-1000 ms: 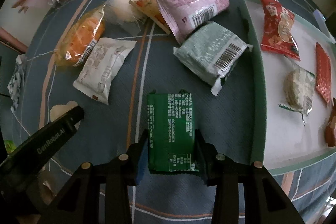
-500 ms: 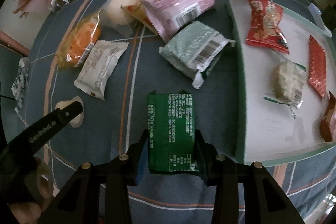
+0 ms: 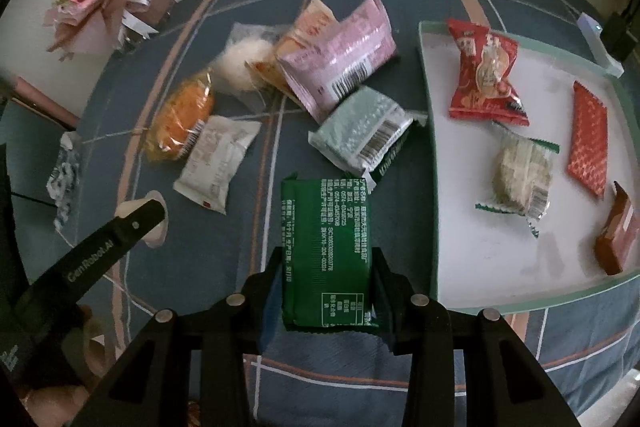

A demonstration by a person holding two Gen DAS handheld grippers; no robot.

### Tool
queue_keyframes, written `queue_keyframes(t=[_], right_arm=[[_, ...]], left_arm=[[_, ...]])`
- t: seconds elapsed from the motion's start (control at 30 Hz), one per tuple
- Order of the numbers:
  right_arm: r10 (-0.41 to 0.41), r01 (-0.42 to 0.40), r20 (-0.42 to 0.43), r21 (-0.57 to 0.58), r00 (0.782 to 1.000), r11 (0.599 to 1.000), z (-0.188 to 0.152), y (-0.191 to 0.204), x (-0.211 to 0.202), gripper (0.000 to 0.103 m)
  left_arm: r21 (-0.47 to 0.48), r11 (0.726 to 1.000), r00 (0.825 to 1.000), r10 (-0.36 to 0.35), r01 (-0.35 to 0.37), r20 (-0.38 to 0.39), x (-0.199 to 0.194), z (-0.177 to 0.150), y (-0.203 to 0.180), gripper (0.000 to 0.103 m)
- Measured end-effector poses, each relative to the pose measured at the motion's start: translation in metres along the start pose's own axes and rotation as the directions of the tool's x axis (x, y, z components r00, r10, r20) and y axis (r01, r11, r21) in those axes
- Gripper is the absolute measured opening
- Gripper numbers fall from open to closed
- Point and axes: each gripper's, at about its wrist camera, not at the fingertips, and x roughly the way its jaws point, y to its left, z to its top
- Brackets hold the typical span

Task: Organize snacks
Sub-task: 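Lift the cake with the left gripper while the right carries the green packet toward the tray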

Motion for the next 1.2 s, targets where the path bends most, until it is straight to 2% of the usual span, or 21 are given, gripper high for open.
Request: queue_keyframes(t=[0.2, 0.23, 0.43, 0.57, 0.6, 0.63, 0.67, 0.87, 0.97, 1.07, 1.2], right_arm=[[-0.013, 0.012, 0.012, 0.039, 1.0, 0.999, 0.007, -0.021, -0.024, 0.042], [-0.018, 0.017, 0.016, 0.054, 1.0, 0.998, 0.003, -0.021, -0.028, 0.042], [-0.079, 0.07, 0.049, 0.165, 0.996, 0.984, 0.007, -0.062, -0.04, 0.042], [-0.08, 0.062, 0.057, 0.263, 0.995, 0.963, 0.006, -0.099, -0.05, 0.042], [-0.086, 0.066, 0.057, 0.287, 0.995, 0.956, 0.005, -0.108, -0.052, 0.042], [-0.093, 0.07, 0.058, 0.309, 0.994, 0.948, 0.004, -0.117, -0.055, 0.042], [-0.1, 0.075, 0.058, 0.337, 0.993, 0.938, 0.003, -0.128, -0.057, 0.042], [-0.109, 0.075, 0.055, 0.431, 0.992, 0.899, -0.002, -0.167, -0.063, 0.042], [-0.126, 0.093, 0.045, 0.451, 0.991, 0.888, -0.004, -0.179, -0.067, 0.042], [-0.124, 0.09, 0.043, 0.466, 0.991, 0.88, -0.004, -0.186, -0.066, 0.042], [-0.116, 0.09, 0.03, 0.449, 0.993, 0.889, -0.001, -0.181, -0.062, 0.042]], left_arm=[[0.051, 0.998, 0.999, -0.033, 0.032, 0.009, -0.014, 0.0, -0.028, 0.039], [0.059, 0.998, 0.999, -0.036, 0.036, 0.003, -0.006, 0.002, -0.039, 0.038], [0.15, 0.984, 0.996, -0.091, 0.093, -0.016, -0.014, -0.002, -0.091, 0.039], [0.227, 0.965, 0.991, -0.126, 0.131, -0.034, -0.018, -0.008, -0.132, 0.037], [0.25, 0.957, 0.989, -0.14, 0.147, -0.045, -0.018, -0.011, -0.145, 0.025], [0.267, 0.95, 0.987, -0.153, 0.161, -0.052, -0.018, -0.014, -0.154, 0.019], [0.284, 0.943, 0.985, -0.161, 0.171, -0.06, -0.017, -0.017, -0.164, 0.017], [0.383, 0.895, 0.973, -0.197, 0.229, -0.122, -0.006, -0.04, -0.213, 0.017], [0.345, 0.911, 0.972, -0.187, 0.224, -0.14, 0.004, -0.037, -0.206, 0.017], [0.305, 0.929, 0.976, -0.181, 0.211, -0.124, 0.007, -0.027, -0.191, 0.017], [0.248, 0.947, 0.977, -0.18, 0.203, -0.11, 0.011, -0.017, -0.172, 0.017]])
